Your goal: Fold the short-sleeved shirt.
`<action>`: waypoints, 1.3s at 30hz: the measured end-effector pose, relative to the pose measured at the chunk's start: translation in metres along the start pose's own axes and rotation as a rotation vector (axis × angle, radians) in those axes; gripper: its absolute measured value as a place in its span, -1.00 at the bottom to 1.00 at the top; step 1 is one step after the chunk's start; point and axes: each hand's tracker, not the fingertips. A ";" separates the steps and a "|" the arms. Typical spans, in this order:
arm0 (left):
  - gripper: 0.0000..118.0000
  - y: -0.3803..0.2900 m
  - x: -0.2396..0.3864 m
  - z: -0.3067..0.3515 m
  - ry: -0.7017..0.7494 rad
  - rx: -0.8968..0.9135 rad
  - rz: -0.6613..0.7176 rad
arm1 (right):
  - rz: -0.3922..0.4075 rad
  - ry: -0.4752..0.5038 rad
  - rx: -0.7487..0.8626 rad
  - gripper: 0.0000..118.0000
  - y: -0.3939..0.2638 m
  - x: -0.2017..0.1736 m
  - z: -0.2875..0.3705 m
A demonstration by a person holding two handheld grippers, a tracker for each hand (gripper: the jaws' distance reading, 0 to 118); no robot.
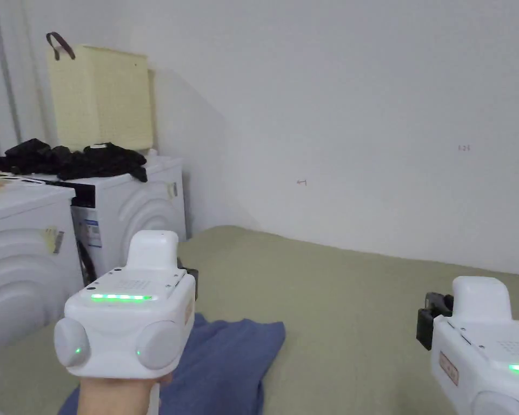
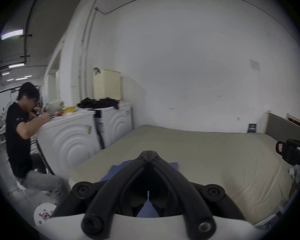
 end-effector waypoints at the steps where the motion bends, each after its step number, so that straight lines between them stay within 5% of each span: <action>1: -1.00 -0.001 -0.012 0.003 0.035 -0.007 0.002 | -0.006 0.031 -0.003 -0.97 0.001 -0.011 -0.005; 8: -1.00 -0.012 -0.063 0.013 0.147 -0.032 0.014 | -0.003 0.119 -0.007 -0.97 -0.003 -0.048 -0.019; 20: -1.00 -0.025 -0.055 -0.030 0.124 -0.097 0.013 | 0.026 0.122 -0.059 -0.97 -0.024 -0.042 -0.035; 39: -0.91 -0.161 0.014 -0.287 -0.119 -0.660 0.017 | -0.012 0.085 -0.298 -0.97 -0.126 -0.024 -0.082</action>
